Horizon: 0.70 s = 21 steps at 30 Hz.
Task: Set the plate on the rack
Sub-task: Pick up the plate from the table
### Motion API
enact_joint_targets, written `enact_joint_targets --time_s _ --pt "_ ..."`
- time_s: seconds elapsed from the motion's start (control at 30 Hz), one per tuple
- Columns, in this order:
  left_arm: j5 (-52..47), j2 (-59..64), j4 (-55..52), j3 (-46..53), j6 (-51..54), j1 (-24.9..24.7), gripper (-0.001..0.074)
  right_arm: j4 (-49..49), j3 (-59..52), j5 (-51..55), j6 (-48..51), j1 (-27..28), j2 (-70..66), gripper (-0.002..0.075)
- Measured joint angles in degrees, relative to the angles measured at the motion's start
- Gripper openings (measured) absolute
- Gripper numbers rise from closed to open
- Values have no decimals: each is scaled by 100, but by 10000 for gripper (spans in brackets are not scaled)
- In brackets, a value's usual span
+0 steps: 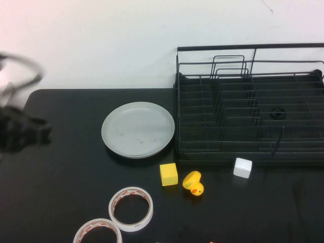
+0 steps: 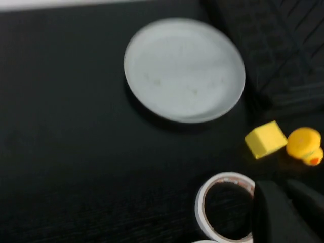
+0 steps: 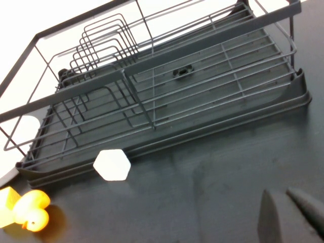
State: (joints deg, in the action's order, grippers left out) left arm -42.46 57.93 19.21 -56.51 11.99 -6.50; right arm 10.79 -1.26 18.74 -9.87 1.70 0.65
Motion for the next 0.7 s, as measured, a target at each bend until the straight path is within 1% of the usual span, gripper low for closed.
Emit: enact_joint_targets --time_s 0.1,0.13,0.2,0.27,0.37,0.43,0.47,0.7 --pt "-221 877 2 -530 0 0 79 0 0 0 0 0 0 -2" --pt "-274 1174 2 -691 0 0 121 0 0 0 0 0 0 -2" --pt "-337 1744 -13 -979 0 0 231 0 0 0 0 0 0 -2" --pt "-389 2285 -23 -1243 -14 0 360 0 0 0 0 0 0 -2" --pt "-503 2981 -59 -1595 -117 0 501 0 0 0 0 0 0 -2" --pt "-509 3389 -68 -1799 -246 0 538 0 0 0 0 0 0 -2" --pt "-509 3602 -68 -1903 -291 0 545 0 0 0 0 0 0 -2" --pt "-487 4892 -146 -2638 -327 0 543 0 0 0 0 0 0 -2"
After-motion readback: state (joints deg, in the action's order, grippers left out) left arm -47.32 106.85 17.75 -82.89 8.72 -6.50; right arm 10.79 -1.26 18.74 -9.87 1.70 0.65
